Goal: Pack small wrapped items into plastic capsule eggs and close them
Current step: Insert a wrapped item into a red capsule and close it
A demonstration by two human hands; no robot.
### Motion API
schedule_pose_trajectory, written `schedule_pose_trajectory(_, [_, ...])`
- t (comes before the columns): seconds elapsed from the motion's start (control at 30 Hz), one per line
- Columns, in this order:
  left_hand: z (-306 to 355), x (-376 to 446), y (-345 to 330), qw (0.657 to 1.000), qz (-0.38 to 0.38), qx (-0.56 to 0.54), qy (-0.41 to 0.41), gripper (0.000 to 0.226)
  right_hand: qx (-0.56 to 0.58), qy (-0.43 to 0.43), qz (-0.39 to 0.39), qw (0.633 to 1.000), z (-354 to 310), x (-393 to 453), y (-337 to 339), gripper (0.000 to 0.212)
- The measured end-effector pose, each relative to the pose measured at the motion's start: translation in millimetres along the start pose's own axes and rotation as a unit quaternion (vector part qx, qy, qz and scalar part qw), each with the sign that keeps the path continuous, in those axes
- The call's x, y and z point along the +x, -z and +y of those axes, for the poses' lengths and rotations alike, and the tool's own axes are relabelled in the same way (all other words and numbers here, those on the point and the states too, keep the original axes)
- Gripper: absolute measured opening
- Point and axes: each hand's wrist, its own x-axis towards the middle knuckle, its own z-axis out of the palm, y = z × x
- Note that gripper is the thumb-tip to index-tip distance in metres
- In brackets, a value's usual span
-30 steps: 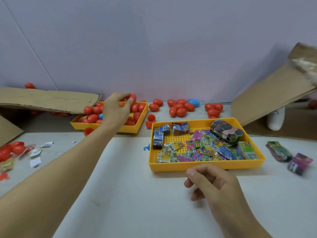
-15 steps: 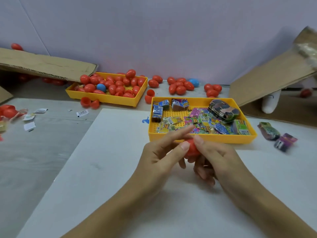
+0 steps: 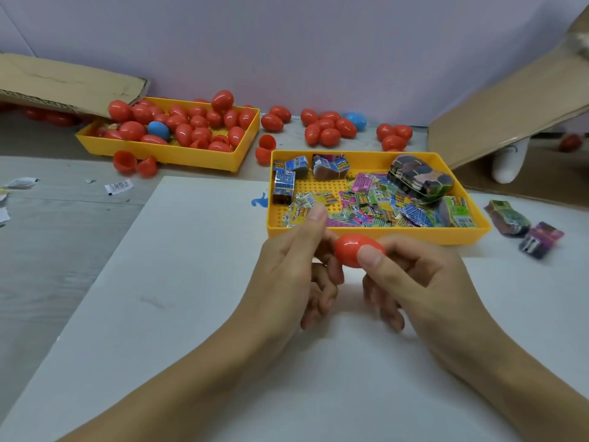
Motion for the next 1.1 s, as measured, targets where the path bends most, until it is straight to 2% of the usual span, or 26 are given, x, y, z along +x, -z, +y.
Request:
schedule_pose_trajectory(0.1, [-0.5, 1.5, 1.1, 1.0, 0.01, -0.009, -0.002, 0.063, -0.003, 0.008, 0.004, 1.0, 0.6, -0.5, -0.7, 0.026])
schedule_pose_trajectory(0.17, [-0.4, 1.2, 0.4, 0.999, 0.006, -0.035, -0.02, 0.05, -0.006, 0.013, 0.005, 1.0, 1.8, -0.3, -0.2, 0.025])
schedule_pose_trajectory(0.27, [-1.5, 0.2, 0.5, 0.997, 0.008, -0.061, -0.056, 0.023, 0.007, 0.021, 0.007, 1.0, 3.6, 0.5, 2.4, 0.036])
schedule_pose_trajectory(0.33, [-2.1, -1.3, 1.8, 0.995, 0.005, -0.071, -0.071, 0.015, 0.036, 0.024, 0.0, 0.999, 3.1, 1.0, 3.1, 0.043])
schedule_pose_trajectory(0.47, [-3.1, -3.6, 3.9, 0.992, 0.003, -0.062, -0.112, 0.026, 0.11, -0.004, 0.022, 0.994, 0.0, 2.7, 3.4, 0.036])
schedule_pose_trajectory(0.63, [-3.3, -3.5, 2.8, 0.984, -0.018, 0.008, -0.177, 0.033, 0.074, -0.008, 0.062, 0.995, 0.7, 4.5, 0.8, 0.039])
schedule_pose_trajectory(0.7, [-4.9, -3.3, 2.3, 0.984, -0.006, 0.002, -0.175, 0.038, 0.081, 0.004, 0.062, 0.995, 1.4, 4.0, 1.6, 0.032])
schedule_pose_trajectory(0.77, [-4.7, -4.1, 1.7, 0.988, 0.014, -0.021, -0.15, 0.032, 0.089, 0.013, 0.053, 0.995, 1.7, 3.0, 2.7, 0.021])
schedule_pose_trajectory(0.83, [-1.3, -3.9, 1.9, 0.994, 0.02, -0.049, -0.099, 0.016, 0.084, 0.027, 0.038, 0.995, 1.3, 2.1, 2.7, 0.024])
schedule_pose_trajectory(0.87, [0.1, -3.6, 2.0, 0.995, 0.013, -0.058, -0.079, 0.019, 0.077, 0.035, 0.029, 0.996, 1.9, 1.6, 2.4, 0.027])
schedule_pose_trajectory(0.97, [2.6, -2.2, 0.2, 0.997, -0.008, -0.065, -0.042, 0.048, 0.06, 0.053, 0.011, 0.997, 4.6, 1.3, 2.3, 0.036])
schedule_pose_trajectory(1.0, [2.9, -1.8, -1.1, 0.997, -0.011, -0.062, -0.041, 0.049, 0.054, 0.058, 0.009, 0.997, 5.8, 1.5, 3.1, 0.037])
schedule_pose_trajectory(1.1, [2.9, -3.7, -2.1, 0.998, -0.001, -0.043, -0.054, 0.031, 0.05, 0.069, -0.011, 0.996, 8.1, 2.0, 3.2, 0.04])
